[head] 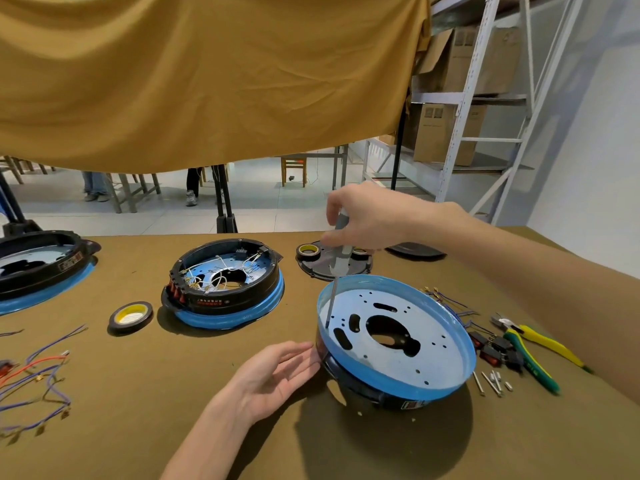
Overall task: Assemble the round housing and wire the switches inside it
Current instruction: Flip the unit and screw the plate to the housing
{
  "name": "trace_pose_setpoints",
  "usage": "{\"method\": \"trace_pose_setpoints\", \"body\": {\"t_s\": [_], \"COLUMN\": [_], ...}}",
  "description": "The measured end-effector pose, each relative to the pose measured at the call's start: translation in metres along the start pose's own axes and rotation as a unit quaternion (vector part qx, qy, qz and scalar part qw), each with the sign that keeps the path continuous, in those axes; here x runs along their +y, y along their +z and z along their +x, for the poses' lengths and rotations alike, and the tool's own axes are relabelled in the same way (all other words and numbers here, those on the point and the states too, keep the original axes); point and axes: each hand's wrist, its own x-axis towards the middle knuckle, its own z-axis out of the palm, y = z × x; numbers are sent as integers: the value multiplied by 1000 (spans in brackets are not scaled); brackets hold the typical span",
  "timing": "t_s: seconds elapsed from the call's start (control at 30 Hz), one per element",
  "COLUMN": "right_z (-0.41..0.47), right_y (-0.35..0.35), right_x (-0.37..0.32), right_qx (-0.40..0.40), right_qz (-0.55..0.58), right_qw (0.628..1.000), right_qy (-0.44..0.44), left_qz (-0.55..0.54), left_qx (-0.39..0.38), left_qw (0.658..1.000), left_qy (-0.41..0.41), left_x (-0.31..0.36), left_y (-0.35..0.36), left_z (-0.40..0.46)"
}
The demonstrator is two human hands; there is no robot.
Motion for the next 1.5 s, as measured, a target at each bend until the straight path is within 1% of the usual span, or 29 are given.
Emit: {"method": "trace_pose_setpoints", "body": {"t_s": [0.03,0.07,0.1,0.17,0.2,0.23,0.3,0.4,0.43,0.53,0.57,0.63,0.7,0.73,0.83,0.87,0.97,1.0,1.03,1.1,1.13,1.17,1.27,1.3,1.4,1.43,1.5], "right_z": [0,0,0,-3,-4,-5,-6,-6,-6,-10,-10,-8,-7,-7,-9,-9,-8,-8,-9,-10,-11,-10,-9,-9,-10,-10,-8], "right_y": [1,1,1,-1,-3,-4,-3,3,4,-5,-7,-4,2,3,-5,-6,0,2,2,-4,-7,-7,2,4,-4,-5,1], "right_x": [1,1,3,5,6,8,10,7,6,4,4,1,-3,-3,-1,-1,-3,-4,-4,-1,0,1,0,0,2,2,0], "right_qx": [27,30,11,-55,-76,-80,-60,-3,-14,-122,-131,-92,-35,-36,-122,-123,-63,-56,-69,-107,-110,-96,-36,-38,-110,-110,-72], "right_qz": [-36,-48,-37,19,45,62,67,-12,-16,74,84,39,-50,-53,62,72,-9,-26,-16,42,64,62,-52,-57,49,59,4], "right_qw": [999,998,999,998,995,994,995,999,999,989,987,994,998,997,990,989,998,998,997,993,991,993,998,997,992,992,997], "right_qy": [-3,2,13,35,40,41,38,31,33,48,45,38,33,33,41,35,30,31,34,33,30,27,26,26,31,29,28], "left_qz": [-2,-1,2,3,1,0,4,14,20,33,35,39,44,47,49,48,50,51,53,56,57,60,65,66,68,66,63], "left_qx": [6,12,18,24,24,22,20,21,23,27,25,24,30,32,35,34,36,37,37,35,33,33,34,33,34,34,34], "left_qw": [1000,1000,999,999,999,998,998,998,998,998,998,998,998,997,997,997,997,997,997,997,996,996,996,996,996,996,996], "left_qy": [10,20,29,44,48,52,56,51,48,43,41,39,42,45,46,46,49,50,51,51,51,51,49,49,49,49,47], "left_x": [-2,-4,-6,-8,-9,-9,-10,-10,-10,-8,-8,-8,-9,-9,-9,-9,-10,-10,-10,-10,-10,-11,-11,-11,-10,-10,-11], "left_y": [2,3,4,6,6,7,7,6,6,5,4,4,4,4,5,5,6,6,6,6,6,7,8,8,8,8,8], "left_z": [0,0,0,0,-1,-1,-1,-1,-1,0,0,0,1,1,2,2,2,2,2,1,0,0,-1,-1,-1,-1,-1]}}
